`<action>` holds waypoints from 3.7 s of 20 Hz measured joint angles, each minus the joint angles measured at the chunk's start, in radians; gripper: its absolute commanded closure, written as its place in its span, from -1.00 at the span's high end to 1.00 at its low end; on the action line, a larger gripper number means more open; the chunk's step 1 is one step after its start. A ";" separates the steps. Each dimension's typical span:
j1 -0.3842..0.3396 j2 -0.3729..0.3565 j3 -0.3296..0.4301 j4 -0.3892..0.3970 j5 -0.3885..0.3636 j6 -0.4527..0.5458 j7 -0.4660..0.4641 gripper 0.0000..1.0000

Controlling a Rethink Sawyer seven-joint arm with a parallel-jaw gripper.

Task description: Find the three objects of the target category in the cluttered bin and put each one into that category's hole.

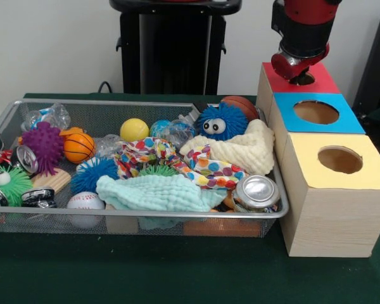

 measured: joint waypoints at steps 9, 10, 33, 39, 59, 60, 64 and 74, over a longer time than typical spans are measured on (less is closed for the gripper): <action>-0.008 0.031 0.014 0.013 0.028 -0.038 0.014 -1.00; -0.008 0.031 0.016 0.014 0.031 -0.037 0.015 -1.00; -0.025 0.021 0.031 0.036 0.056 -0.028 0.057 -1.00; -0.028 -0.016 0.019 0.036 0.056 -0.023 0.064 -1.00; -0.010 -0.081 -0.046 -0.008 0.057 0.093 0.111 -1.00; -0.010 -0.084 -0.050 -0.009 0.057 0.093 0.118 -1.00; -0.010 -0.090 -0.058 -0.011 0.057 0.093 0.129 -1.00; -0.009 -0.106 -0.078 -0.022 0.056 0.095 0.151 -1.00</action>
